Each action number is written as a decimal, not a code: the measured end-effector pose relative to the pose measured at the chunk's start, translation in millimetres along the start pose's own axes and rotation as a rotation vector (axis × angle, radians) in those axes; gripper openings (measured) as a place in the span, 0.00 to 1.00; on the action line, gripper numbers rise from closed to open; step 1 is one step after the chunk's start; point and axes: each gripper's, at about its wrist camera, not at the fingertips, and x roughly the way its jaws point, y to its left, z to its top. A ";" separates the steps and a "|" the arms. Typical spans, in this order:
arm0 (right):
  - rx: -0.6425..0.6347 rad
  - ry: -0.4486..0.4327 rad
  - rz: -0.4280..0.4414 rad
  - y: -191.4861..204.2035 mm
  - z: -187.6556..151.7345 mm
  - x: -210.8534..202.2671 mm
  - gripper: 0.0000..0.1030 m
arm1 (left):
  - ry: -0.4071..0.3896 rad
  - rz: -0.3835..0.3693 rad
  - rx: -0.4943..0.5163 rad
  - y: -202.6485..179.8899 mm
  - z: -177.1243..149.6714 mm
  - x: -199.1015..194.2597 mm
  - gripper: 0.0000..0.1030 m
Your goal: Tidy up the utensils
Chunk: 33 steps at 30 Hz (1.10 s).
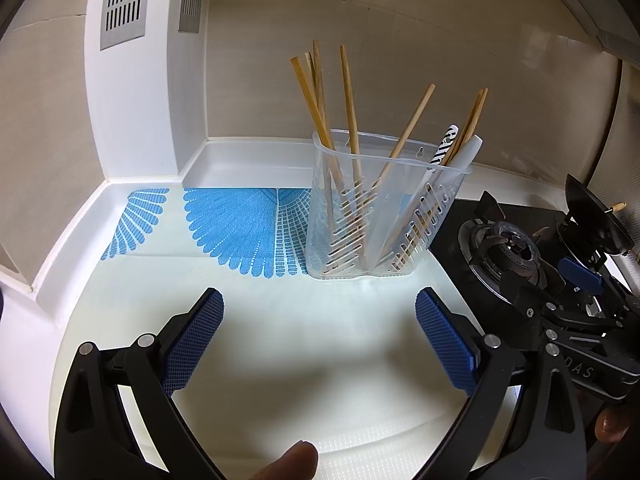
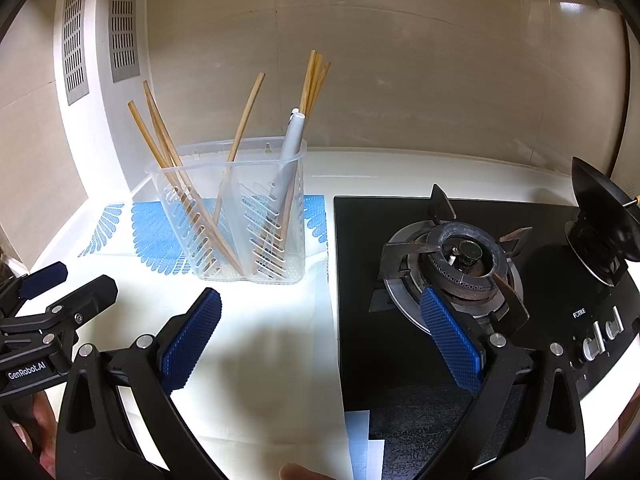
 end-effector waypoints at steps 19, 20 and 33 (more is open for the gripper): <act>-0.008 -0.010 -0.013 0.3 1.4 -2.0 0.95 | 0.000 0.012 0.014 -1.3 -0.4 0.7 0.91; -0.008 -0.009 -0.013 -0.3 1.7 -2.0 0.95 | 0.000 0.012 0.015 -1.4 -0.3 0.8 0.91; -0.010 -0.011 -0.013 -1.2 2.2 -1.6 0.95 | -0.013 0.016 0.026 -0.6 0.5 -1.3 0.91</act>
